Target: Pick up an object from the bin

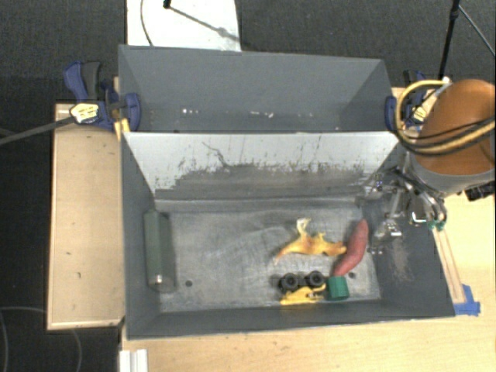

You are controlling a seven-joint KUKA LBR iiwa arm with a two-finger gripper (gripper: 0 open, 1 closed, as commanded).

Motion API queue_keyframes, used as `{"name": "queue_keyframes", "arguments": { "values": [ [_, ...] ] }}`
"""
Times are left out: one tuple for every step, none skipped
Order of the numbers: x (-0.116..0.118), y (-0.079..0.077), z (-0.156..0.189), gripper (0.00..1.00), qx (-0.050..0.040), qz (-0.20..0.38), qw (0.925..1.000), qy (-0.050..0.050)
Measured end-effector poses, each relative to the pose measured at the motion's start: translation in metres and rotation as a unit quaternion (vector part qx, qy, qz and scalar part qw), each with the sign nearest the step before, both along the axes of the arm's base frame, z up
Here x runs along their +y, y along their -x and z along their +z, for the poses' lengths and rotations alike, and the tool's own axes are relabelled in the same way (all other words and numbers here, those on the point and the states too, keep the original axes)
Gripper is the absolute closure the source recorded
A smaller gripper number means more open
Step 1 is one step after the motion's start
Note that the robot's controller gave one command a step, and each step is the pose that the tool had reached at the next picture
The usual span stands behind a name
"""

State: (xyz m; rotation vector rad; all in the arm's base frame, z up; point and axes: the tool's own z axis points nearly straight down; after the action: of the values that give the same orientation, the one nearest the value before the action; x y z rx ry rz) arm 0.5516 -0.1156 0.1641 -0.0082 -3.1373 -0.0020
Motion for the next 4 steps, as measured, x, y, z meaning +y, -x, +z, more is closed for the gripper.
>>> {"name": "queue_keyframes", "arguments": {
  "values": [
    [0.0, -0.002, 0.004, 0.0, -0.0038, 0.001, 1.0, 0.001],
    [0.009, 0.001, -0.044, 0.0, -0.0073, 0.023, 0.9997, 0.002],
    [0.021, -0.003, -0.091, 1.0, -0.0078, 0.108, 0.9941, 0.001],
    [0.021, -0.003, -0.091, 1.0, -0.0077, 0.108, 0.9941, 0.002]
  ]
}}
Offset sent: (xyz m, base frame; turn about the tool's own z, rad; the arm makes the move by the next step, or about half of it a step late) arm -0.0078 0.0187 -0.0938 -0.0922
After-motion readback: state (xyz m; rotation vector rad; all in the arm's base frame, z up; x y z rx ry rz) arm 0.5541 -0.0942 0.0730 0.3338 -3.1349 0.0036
